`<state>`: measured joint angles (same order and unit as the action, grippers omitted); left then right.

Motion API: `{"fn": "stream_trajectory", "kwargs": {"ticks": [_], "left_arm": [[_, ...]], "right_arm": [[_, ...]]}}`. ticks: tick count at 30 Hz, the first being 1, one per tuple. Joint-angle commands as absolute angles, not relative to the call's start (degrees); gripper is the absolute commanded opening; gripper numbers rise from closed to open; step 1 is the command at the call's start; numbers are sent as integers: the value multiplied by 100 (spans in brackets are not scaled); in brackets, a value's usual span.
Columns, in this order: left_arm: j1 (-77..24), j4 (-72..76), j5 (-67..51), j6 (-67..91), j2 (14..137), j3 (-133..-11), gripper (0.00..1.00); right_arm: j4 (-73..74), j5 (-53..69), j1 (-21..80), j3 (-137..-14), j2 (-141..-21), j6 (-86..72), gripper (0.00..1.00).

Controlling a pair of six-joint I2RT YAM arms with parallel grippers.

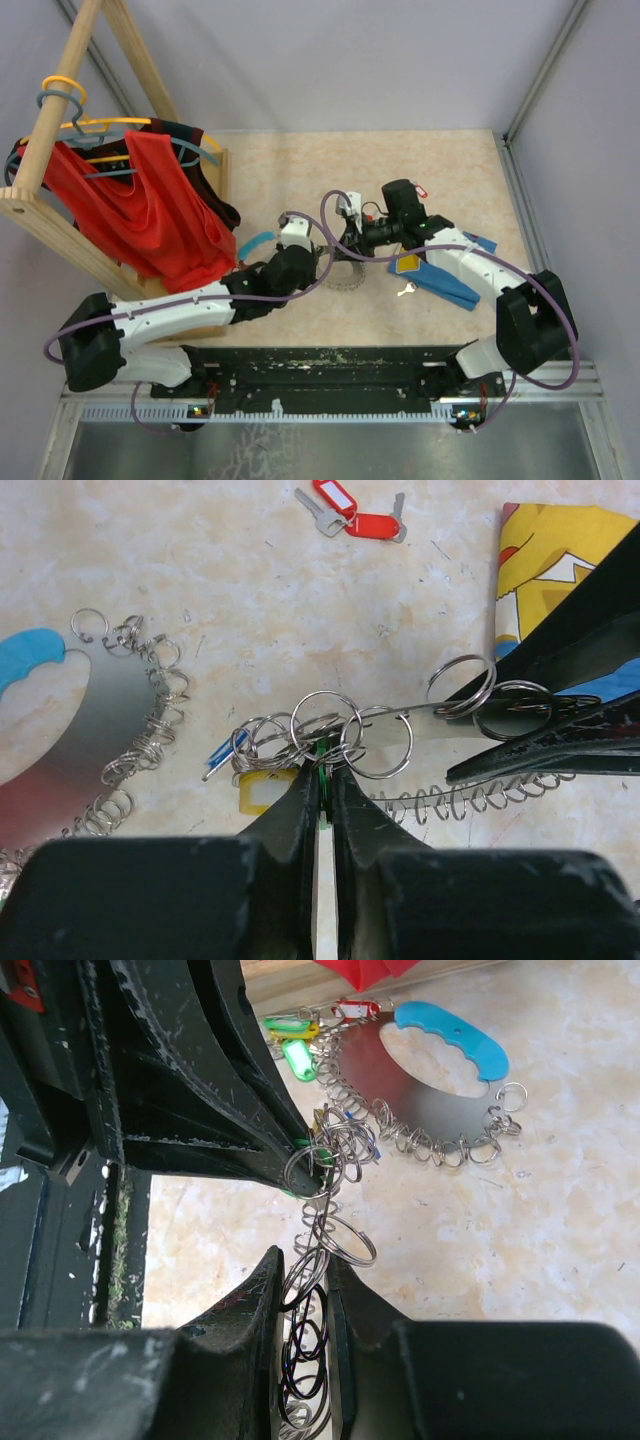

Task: Remove the keys from the keyring
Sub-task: Pick up the key from the keyring.

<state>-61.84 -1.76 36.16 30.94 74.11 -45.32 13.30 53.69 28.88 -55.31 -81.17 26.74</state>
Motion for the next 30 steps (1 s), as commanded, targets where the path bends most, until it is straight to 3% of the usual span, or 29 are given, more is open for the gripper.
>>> {"fn": "stream_trajectory", "kwargs": {"ticks": [1, 5, 16, 30], "left_arm": [[-6098, -99, 3135, 2482, 7130, -4546, 7], [-5926, -201, 2428, 2241, 6955, -4534, 0], [-4665, -640, -836, 2391, 6836, -4689, 0], [-4004, -610, -2550, 2868, 7133, -4860, 0]], "right_arm": [[1258, 5527, 2988, -5880, -8024, 2721, 0], [1341, 5402, 2988, -5863, -8033, 2929, 0], [1464, 5362, 2988, -5833, -8159, 3269, 0], [1499, 5225, 2988, -5818, -8341, 3423, 0]]}}
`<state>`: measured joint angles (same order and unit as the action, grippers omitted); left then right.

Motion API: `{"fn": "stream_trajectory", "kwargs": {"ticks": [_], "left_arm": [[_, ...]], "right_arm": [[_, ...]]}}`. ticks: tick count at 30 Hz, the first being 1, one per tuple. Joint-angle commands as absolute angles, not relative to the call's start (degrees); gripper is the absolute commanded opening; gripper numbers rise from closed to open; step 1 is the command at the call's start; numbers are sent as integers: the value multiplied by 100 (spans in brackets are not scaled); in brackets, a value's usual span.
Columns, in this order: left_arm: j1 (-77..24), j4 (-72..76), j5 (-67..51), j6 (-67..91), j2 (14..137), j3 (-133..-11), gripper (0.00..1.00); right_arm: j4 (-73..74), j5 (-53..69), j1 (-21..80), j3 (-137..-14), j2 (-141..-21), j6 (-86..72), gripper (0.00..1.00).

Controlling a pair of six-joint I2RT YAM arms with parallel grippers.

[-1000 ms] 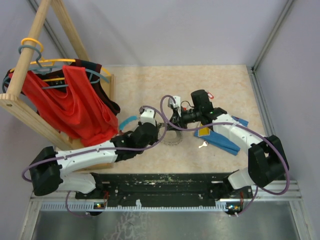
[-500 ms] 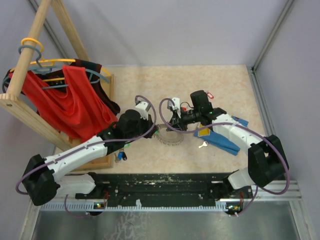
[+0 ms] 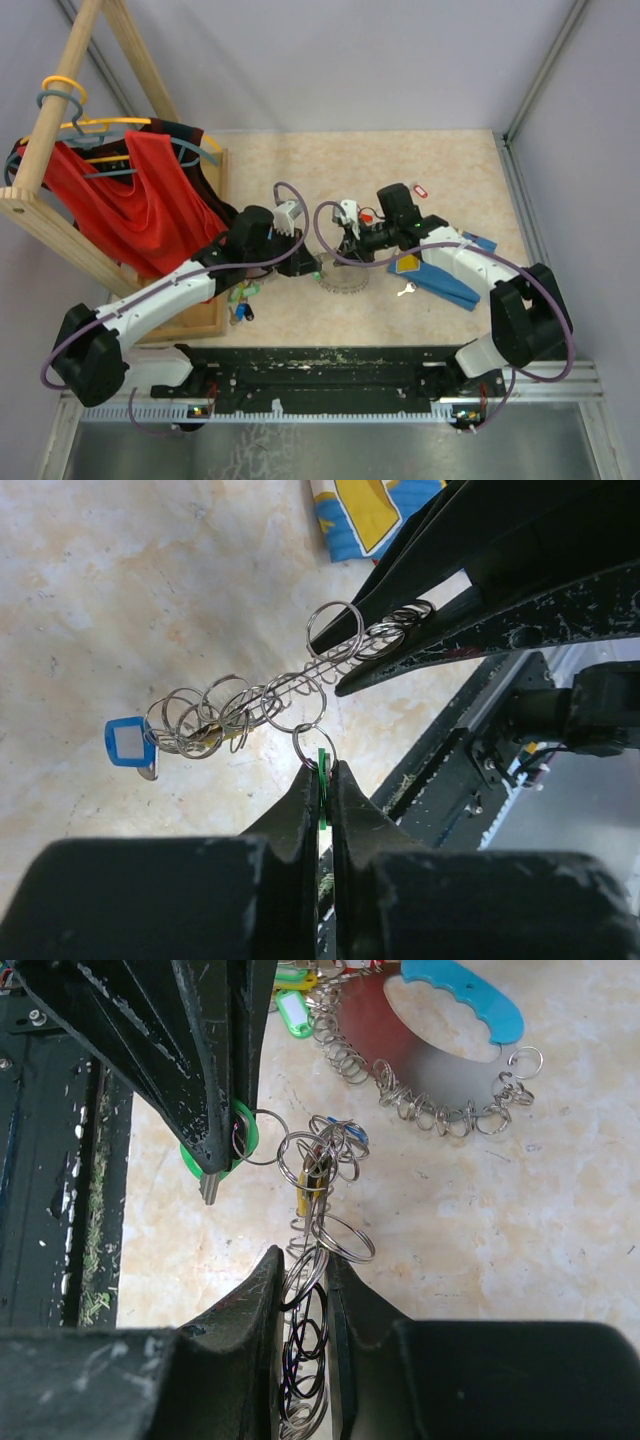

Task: Remove the keys from the keyring
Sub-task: Pick up the key from the keyring.

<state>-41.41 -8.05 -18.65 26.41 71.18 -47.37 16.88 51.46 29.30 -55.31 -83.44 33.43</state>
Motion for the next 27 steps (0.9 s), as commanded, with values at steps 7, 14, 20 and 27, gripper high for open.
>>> {"fn": "stream_trajectory", "kwargs": {"ticks": [7, 14, 20, 27], "left_arm": [[-3677, -52, -3054, 3329, 7130, -4691, 0], [-3523, 362, -3270, 3733, 7159, -4604, 0], [-3416, 978, -3435, 4303, 7212, -4489, 0], [-3323, 1829, -3440, 5167, 7345, -4390, 0]], "right_arm": [[1454, 5319, 2934, -5864, -8281, 3204, 9], [1418, 5545, 2658, -5895, -8055, 2971, 32], [1477, 5750, 2426, -5899, -7644, 2962, 48], [2071, 6132, 2304, -6108, -7358, 3485, 52]]}}
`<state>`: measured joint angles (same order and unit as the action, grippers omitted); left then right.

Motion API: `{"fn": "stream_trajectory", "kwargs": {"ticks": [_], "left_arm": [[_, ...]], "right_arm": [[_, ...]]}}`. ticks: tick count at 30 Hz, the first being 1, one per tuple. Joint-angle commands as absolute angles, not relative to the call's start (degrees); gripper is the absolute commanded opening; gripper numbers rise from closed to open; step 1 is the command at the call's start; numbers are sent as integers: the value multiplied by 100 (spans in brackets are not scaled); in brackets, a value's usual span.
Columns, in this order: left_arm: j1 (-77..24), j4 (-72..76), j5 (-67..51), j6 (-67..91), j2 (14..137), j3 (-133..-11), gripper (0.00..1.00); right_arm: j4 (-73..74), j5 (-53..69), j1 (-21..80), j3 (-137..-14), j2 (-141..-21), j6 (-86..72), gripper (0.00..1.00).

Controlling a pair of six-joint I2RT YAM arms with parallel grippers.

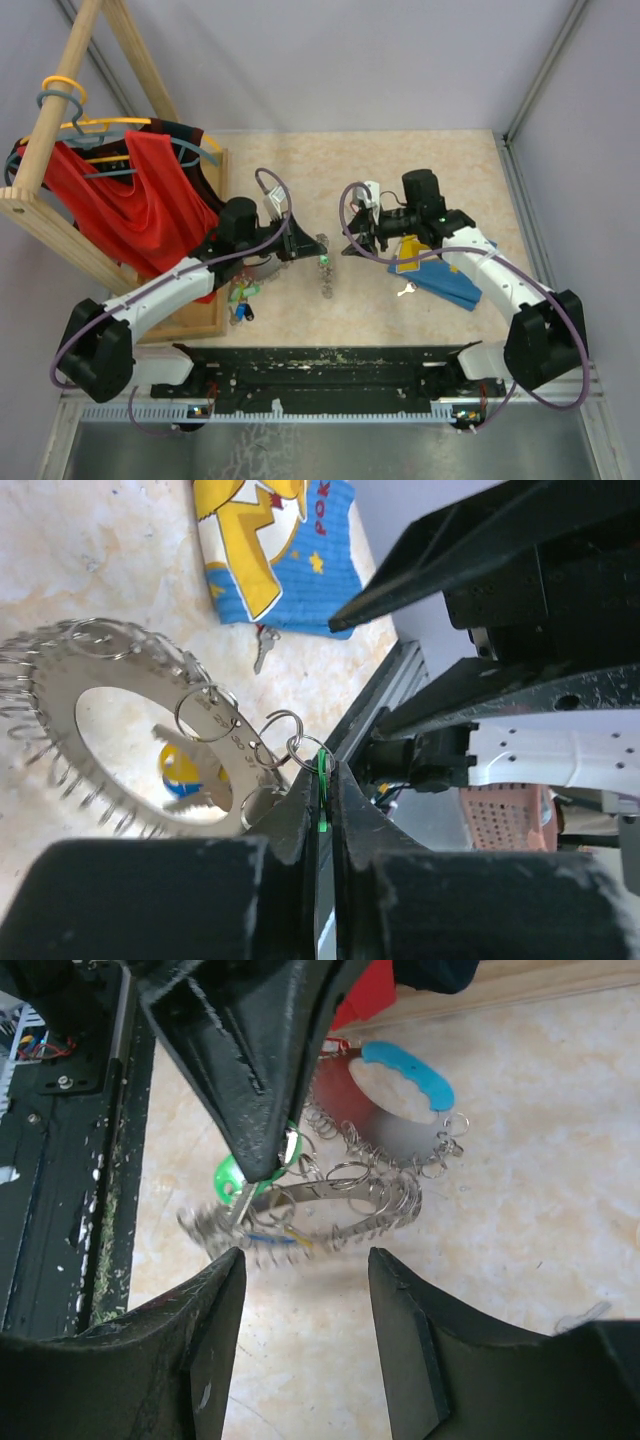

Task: Remove the keys from the keyring
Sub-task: Pick up the key from the keyring.

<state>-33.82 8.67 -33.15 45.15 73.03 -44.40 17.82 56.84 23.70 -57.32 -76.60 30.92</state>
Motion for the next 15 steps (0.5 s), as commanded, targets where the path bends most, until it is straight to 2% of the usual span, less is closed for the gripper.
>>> {"fn": "stream_trajectory", "kwargs": {"ticks": [1, 6, 15], "left_arm": [[-3316, 1916, -3394, 5289, 7375, -4386, 0], [-3314, 2038, -3198, 5853, 7603, -4512, 0], [-3322, 1837, -2712, 6722, 7823, -4683, 0]], "right_arm": [[2161, 6186, 2304, -6136, -7324, 3599, 52], [2301, 6157, 2324, -6145, -7204, 3841, 52], [1952, 4797, 2740, -6096, -7110, 3628, 56]]}}
